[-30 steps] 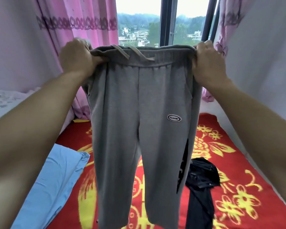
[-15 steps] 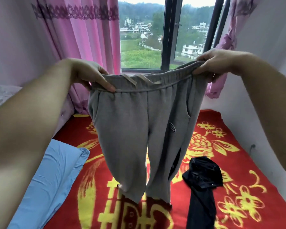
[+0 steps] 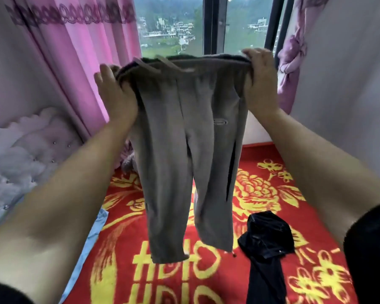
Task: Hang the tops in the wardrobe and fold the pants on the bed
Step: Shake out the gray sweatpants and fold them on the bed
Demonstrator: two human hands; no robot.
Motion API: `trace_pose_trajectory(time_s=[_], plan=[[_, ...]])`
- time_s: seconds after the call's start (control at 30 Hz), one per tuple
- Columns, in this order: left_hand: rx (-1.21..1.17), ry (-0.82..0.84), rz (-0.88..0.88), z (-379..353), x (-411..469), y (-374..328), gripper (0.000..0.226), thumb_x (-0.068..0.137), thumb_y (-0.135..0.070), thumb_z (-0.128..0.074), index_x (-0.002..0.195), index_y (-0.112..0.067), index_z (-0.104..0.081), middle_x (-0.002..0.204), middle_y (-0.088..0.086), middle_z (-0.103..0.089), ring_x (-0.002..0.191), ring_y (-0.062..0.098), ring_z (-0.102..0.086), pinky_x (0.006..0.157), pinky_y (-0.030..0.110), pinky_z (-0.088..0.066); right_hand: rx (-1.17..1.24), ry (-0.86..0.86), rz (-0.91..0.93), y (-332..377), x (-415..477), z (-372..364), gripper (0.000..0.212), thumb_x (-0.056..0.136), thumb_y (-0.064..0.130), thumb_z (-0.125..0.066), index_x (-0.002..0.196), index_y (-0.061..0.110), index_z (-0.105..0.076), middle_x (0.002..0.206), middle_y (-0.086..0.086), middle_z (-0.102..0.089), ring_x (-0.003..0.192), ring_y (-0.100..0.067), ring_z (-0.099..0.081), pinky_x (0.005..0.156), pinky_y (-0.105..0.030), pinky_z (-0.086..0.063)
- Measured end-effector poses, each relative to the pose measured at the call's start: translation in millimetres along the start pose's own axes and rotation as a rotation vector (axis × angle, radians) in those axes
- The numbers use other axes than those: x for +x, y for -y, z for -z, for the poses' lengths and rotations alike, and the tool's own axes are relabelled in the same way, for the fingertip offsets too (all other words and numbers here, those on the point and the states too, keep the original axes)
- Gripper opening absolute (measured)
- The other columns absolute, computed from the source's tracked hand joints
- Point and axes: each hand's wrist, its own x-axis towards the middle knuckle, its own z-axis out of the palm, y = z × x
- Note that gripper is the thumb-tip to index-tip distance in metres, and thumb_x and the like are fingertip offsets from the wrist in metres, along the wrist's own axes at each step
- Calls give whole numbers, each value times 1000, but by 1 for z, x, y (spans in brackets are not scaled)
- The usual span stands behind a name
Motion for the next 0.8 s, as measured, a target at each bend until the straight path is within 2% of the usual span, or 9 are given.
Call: trace_pose_trajectory(time_s=[0.07,0.13,0.17,0.23,0.3,0.47,0.57,0.63,0.8], plan=[[-67,-97,5,6,19,-24,49,83,0,-37,130,13,-44,130,14,-47,124,32,-43,93,10,-22,54,-125,91,12,13,12,35,96,6,-44,127,0,-59,132,-24,-51,123,-22,-49,101,-4,-30],[-42,-89,5,17,24,-34,58,86,0,-35,143,11,-30,148,23,-31,140,28,-28,101,3,-11,36,-163,118,20,14,24,31,98,4,-48,126,-1,-59,134,-24,-48,124,-16,-43,101,-4,-32],[-37,-85,-37,24,19,-36,56,84,3,-35,139,11,-34,146,26,-33,139,27,-28,99,4,-14,12,-164,121,23,10,31,30,98,5,-49,126,-1,-59,135,-24,-48,124,-15,-43,102,-8,-35],[-35,-57,-177,39,-7,-29,45,74,6,-37,117,10,-48,121,23,-46,118,30,-42,88,12,-24,-32,-113,124,25,-14,43,30,97,5,-48,125,-1,-59,133,-23,-49,125,-22,-46,103,-18,-40],[-18,36,-248,50,-49,-6,37,68,7,-39,104,6,-50,109,24,-48,100,30,-46,80,18,-27,-58,-21,108,24,-59,50,33,94,5,-45,124,0,-58,131,-23,-51,124,-29,-48,104,-19,-37],[179,452,-178,71,-209,110,30,74,8,-53,103,0,-57,104,24,-53,97,38,-52,84,42,-40,-174,449,-146,8,-239,40,33,96,8,-51,129,6,-57,133,-19,-48,113,-40,-57,92,-50,-50],[499,780,-4,95,-328,167,26,78,-2,-58,102,-10,-61,97,18,-61,96,38,-59,74,43,-46,-236,785,-331,4,-368,28,33,98,9,-51,131,11,-58,132,-15,-50,104,-42,-61,84,-51,-51],[671,993,66,114,-401,194,29,76,-4,-59,103,-15,-61,98,15,-65,97,36,-62,77,39,-47,-287,981,-427,2,-448,24,35,99,10,-50,132,15,-58,134,-13,-51,105,-42,-62,85,-48,-51],[825,1354,11,154,-529,230,25,79,-10,-57,101,-21,-60,103,7,-68,100,32,-63,76,35,-46,-380,1374,-543,6,-599,42,38,99,12,-45,133,22,-57,135,-12,-52,111,-40,-60,93,-45,-49]])
